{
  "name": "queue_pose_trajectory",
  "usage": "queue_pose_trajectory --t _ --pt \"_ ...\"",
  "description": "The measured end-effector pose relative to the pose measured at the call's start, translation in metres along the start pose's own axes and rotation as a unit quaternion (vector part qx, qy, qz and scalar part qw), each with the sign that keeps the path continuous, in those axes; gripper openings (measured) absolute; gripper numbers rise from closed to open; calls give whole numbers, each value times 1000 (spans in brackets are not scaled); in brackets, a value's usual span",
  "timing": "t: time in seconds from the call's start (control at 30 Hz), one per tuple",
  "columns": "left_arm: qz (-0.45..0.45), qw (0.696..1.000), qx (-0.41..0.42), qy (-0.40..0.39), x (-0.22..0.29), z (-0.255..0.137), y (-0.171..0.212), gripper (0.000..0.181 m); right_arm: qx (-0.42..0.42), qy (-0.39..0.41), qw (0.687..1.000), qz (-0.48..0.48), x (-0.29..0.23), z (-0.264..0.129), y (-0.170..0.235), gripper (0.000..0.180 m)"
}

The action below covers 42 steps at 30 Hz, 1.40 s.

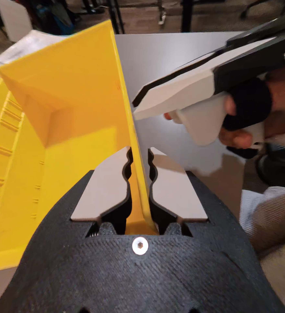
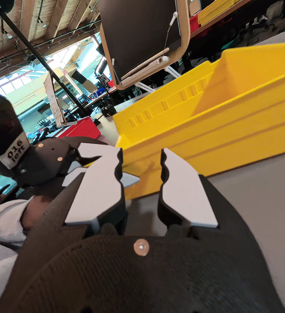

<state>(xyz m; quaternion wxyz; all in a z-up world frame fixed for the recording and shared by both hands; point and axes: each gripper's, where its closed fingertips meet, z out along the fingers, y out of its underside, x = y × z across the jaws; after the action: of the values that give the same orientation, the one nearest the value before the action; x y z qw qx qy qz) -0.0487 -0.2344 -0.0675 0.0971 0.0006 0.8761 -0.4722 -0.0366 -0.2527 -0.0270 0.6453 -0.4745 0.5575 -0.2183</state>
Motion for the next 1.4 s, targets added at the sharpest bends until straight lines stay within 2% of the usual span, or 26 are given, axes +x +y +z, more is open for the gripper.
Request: queue_pose_trajectory --t 0.17,0.2,0.3,0.33,0.4,0.47,0.53,0.63,0.67,0.77,0.8,0.87,0.9,0.97,1.07,1.17,1.27,1.4 --pt "-101 984 34 145 28 3 -12 62 21 26 999 24 16 -6 -8 50" --pt "-122 976 53 172 30 -4 -16 67 28 34 999 31 20 -7 -10 60" --pt "-169 953 134 213 24 -37 -32 68 54 64 996 9 27 -12 -19 72" --pt "-182 949 152 209 17 -48 -31 70 59 70 996 -5 23 -12 -20 71" --pt "-200 948 171 182 -4 -70 -19 71 49 79 995 -47 6 -4 -13 82" --pt "-202 955 172 132 -28 -89 5 73 34 119 984 -125 -10 14 0 117" --pt "-200 964 155 79 -50 -107 37 74 4 160 969 -186 -16 29 13 139" --pt "-211 965 151 39 -64 -134 78 67 -32 210 947 -242 -4 38 23 147" --pt "-225 961 157 38 -67 -141 86 63 -26 207 951 -230 -2 40 22 147" --pt "-277 939 194 68 -70 -159 87 62 -26 207 966 -152 16 40 21 131" --pt "-285 934 203 72 -72 -162 87 62 -24 204 971 -124 24 38 18 120" --pt "-290 933 201 74 -75 -162 93 61 -17 181 981 -63 37 29 11 80" --pt "-291 933 194 80 -75 -160 95 59 -13 182 983 -36 47 21 7 66" --pt "-291 934 182 97 -70 -158 97 53 2 181 984 -7 67 3 -4 46" --pt "-281 937 180 103 -65 -157 95 51 16 235 972 -16 102 -34 -26 23" --pt "-270 942 169 104 -62 -155 96 49 12 309 949 -60 133 -77 -41 9" --pt "-273 942 162 108 -60 -152 98 49 10 360 928 -94 153 -113 -50 5" --pt "-277 941 159 109 -61 -149 100 48 38 358 931 -65 162 -133 -55 5"
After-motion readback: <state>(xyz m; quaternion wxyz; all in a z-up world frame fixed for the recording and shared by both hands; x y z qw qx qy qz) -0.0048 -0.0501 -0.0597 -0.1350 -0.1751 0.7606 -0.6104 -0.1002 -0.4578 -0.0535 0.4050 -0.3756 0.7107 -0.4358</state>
